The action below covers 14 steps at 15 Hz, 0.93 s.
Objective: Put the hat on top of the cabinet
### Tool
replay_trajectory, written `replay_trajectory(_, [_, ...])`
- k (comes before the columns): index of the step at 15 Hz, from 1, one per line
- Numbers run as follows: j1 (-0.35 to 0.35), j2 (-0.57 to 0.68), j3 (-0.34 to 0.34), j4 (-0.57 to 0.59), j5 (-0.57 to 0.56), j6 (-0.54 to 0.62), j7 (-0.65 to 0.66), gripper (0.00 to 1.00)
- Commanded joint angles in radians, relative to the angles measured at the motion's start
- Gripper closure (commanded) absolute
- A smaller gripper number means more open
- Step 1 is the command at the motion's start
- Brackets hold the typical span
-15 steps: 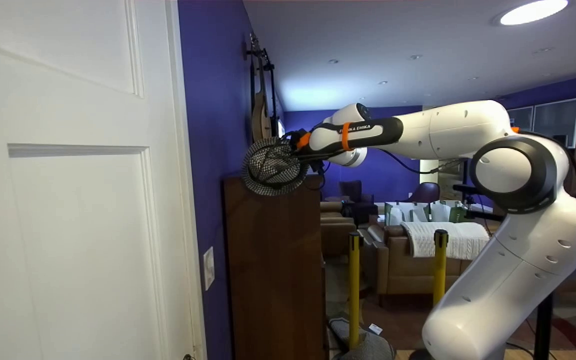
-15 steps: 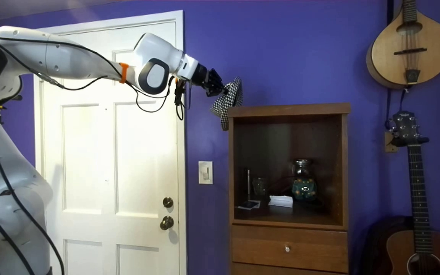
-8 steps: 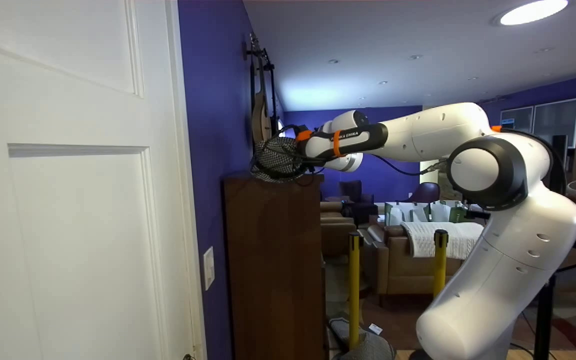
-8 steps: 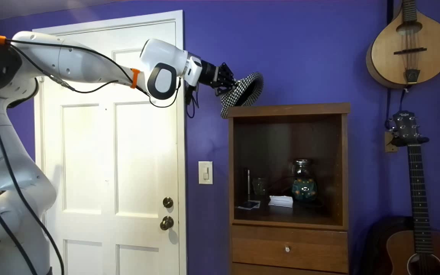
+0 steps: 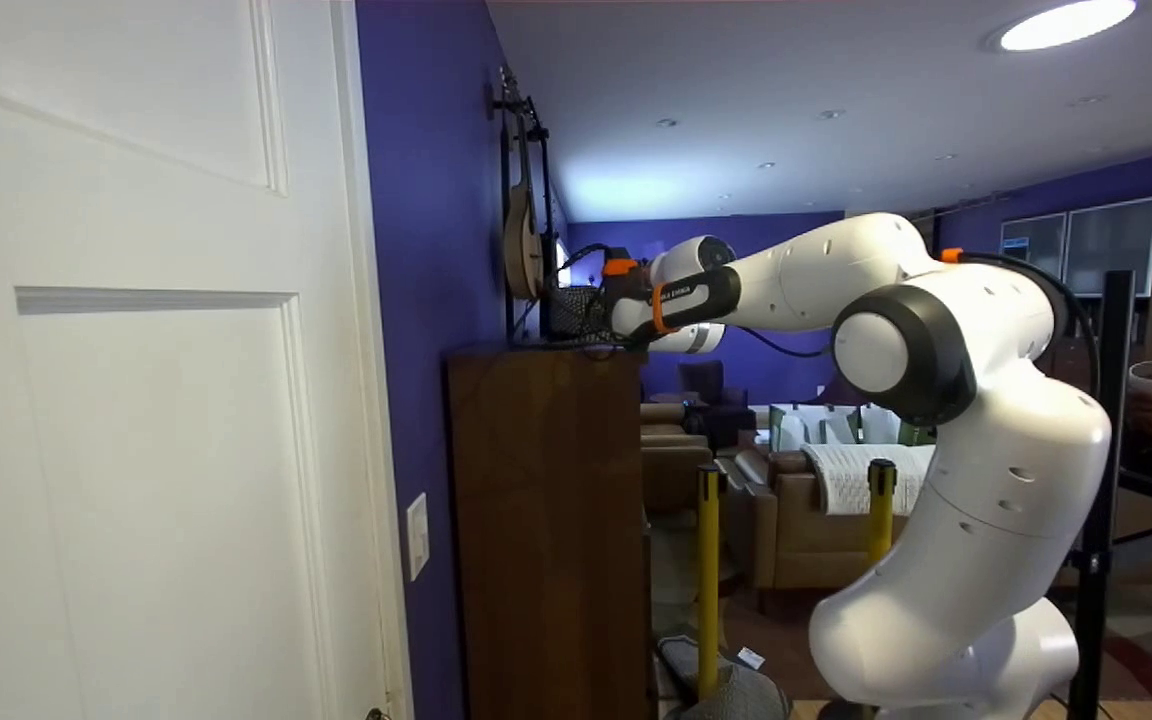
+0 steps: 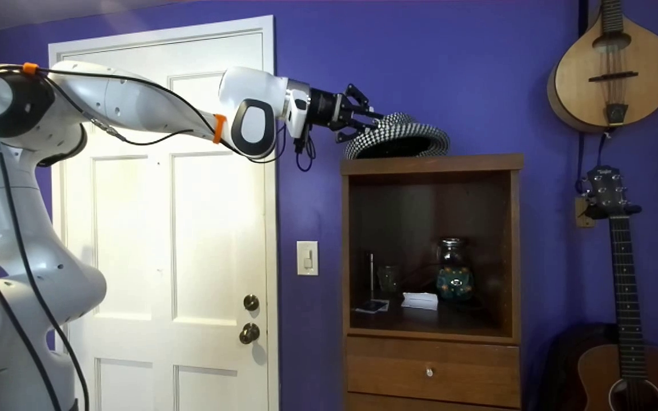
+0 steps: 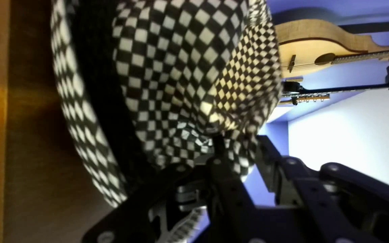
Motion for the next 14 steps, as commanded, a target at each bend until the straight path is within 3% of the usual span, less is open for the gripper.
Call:
replay_trajectory(1, [-0.065, 0.025, 0.077, 0.052, 0.0, 0.013, 0.063, 0.41])
replay_trajectory(4, [-0.032, 0.04, 0.085, 0.093, 0.014, -0.008, 0.06, 0.18])
replay_trajectory(6, [0.045, 0.054, 0.051, 0.135, 0.029, -0.036, 0.024, 0.04])
replay_trajectory(8, [0.147, 0.061, -0.007, 0.185, 0.044, -0.1, -0.036, 0.0])
replay_trajectory(10, [0.203, 0.052, -0.046, 0.225, 0.044, -0.183, -0.097, 0.0])
replay_trajectory(14, [0.238, 0.035, -0.092, 0.288, 0.002, -0.337, -0.238, 0.0])
